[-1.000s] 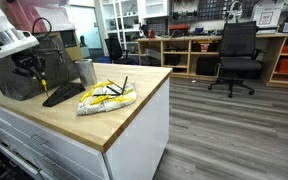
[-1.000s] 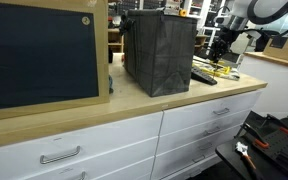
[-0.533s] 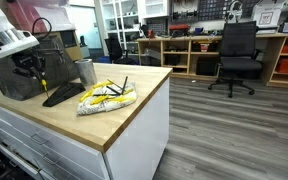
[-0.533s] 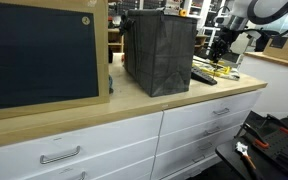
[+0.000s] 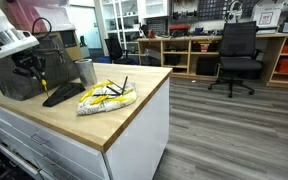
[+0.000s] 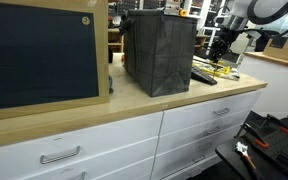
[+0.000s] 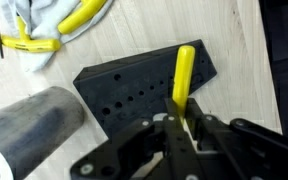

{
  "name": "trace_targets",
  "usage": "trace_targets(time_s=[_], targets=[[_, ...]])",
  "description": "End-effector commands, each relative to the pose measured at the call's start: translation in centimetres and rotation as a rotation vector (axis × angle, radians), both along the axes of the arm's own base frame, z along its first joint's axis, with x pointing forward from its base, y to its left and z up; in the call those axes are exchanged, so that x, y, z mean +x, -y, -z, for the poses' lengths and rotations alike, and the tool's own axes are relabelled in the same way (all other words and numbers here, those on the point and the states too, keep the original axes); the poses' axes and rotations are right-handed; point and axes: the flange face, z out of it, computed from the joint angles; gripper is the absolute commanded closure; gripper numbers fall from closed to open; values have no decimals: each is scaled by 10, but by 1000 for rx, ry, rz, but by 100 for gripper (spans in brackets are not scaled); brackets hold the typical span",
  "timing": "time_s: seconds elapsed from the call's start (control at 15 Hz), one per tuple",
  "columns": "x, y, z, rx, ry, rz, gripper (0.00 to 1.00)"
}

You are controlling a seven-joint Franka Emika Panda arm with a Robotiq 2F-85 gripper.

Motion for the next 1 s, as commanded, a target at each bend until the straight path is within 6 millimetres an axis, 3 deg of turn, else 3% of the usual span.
trace_targets(time_s=[0.0,0.93], targets=[[1,-1,-1,1,17,-5,96],[3,-4,3,6,18,-11,96]])
